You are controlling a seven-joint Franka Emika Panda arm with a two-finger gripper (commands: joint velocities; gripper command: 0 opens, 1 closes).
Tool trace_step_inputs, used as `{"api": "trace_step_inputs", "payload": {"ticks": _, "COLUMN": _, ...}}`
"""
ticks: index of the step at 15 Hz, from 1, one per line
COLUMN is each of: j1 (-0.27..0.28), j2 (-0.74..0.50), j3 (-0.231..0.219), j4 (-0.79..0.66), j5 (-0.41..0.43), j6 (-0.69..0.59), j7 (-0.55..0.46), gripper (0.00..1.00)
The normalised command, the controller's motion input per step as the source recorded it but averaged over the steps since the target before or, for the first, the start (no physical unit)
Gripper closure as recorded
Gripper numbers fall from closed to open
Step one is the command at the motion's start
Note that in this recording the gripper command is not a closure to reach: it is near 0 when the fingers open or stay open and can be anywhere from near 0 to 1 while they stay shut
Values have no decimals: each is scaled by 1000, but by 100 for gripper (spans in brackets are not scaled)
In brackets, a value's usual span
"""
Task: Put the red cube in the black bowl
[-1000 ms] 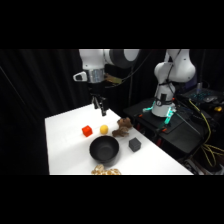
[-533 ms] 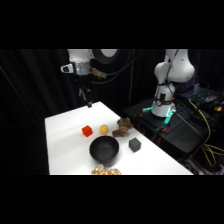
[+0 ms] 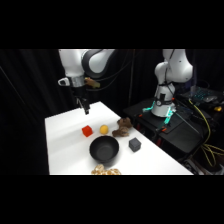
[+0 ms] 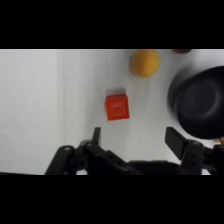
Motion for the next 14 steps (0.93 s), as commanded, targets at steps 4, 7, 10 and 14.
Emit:
{"api": "trace_step_inputs", "payload": {"ticks": 4, "j1": -110, "j2": 235, "j3": 83, "j4": 160, "j5": 123, "j6": 144, "j7": -188, "gripper": 0}}
{"api": "trace_step_inputs", "payload": {"ticks": 7, "j1": -74, "j2": 200, "j3": 99, "j4": 175, "j5": 79, "j6": 193, "j7": -143, "gripper": 0}}
{"api": "trace_step_inputs", "payload": {"ticks": 10, "j1": -101, "j2": 176, "j3": 119, "j4": 170, "j5": 110, "j6": 197, "j7": -172, "gripper": 0}}
{"api": "trace_step_inputs", "payload": {"ticks": 14, "j1": -164, "j2": 129, "j3": 122, "j4": 104, "j5": 137, "j6": 227, "j7": -261, "gripper": 0}}
